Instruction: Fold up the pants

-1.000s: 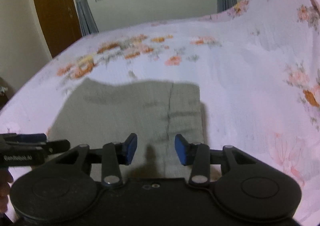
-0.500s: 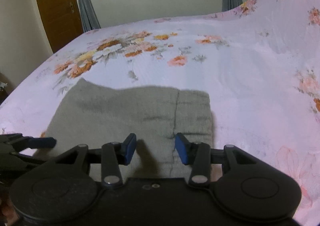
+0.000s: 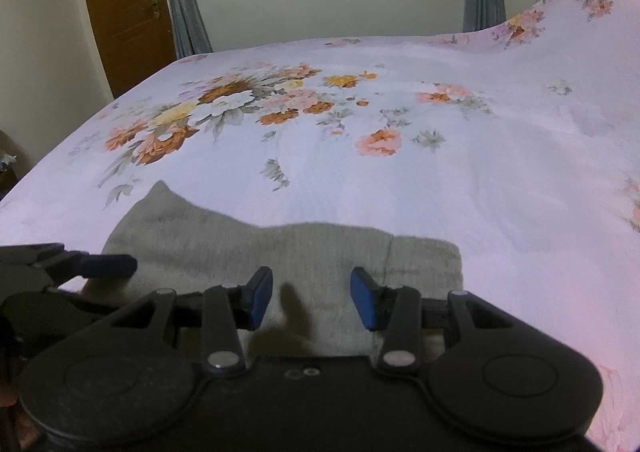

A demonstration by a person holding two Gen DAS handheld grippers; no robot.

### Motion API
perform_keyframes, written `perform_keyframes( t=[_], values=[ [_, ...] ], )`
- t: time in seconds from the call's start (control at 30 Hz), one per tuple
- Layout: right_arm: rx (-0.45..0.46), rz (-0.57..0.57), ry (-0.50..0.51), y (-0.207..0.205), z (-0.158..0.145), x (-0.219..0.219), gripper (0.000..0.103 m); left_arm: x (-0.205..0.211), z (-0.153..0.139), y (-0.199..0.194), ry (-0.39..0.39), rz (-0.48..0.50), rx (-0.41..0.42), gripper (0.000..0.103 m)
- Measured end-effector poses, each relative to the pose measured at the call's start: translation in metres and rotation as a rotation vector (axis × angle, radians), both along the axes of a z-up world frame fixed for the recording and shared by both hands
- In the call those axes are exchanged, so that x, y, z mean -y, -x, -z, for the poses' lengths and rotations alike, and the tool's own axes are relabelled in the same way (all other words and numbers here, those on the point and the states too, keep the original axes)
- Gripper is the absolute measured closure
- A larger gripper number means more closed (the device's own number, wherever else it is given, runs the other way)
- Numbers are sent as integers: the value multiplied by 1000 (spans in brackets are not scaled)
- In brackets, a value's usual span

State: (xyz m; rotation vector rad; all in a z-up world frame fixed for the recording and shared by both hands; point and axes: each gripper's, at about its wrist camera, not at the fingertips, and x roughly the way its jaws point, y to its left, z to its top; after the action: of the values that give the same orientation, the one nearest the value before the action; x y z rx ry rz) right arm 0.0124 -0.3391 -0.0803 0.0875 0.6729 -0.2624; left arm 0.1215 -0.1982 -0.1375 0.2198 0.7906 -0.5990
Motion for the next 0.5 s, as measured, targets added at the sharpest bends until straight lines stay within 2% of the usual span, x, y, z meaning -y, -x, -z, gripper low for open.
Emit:
perform_keyframes(
  t=[0.13,0.37,0.5],
  values=[
    [-5,8,-8,-12,3,5,59,8,5,-22,14,-25,-27,21],
    [-47,20,4,-30,20,11,60,17,10,-30,8,-44,-22,21],
    [-27,13,-16,-20,5,9,60,10,4,-19,4,-30,-8,21]
  ],
)
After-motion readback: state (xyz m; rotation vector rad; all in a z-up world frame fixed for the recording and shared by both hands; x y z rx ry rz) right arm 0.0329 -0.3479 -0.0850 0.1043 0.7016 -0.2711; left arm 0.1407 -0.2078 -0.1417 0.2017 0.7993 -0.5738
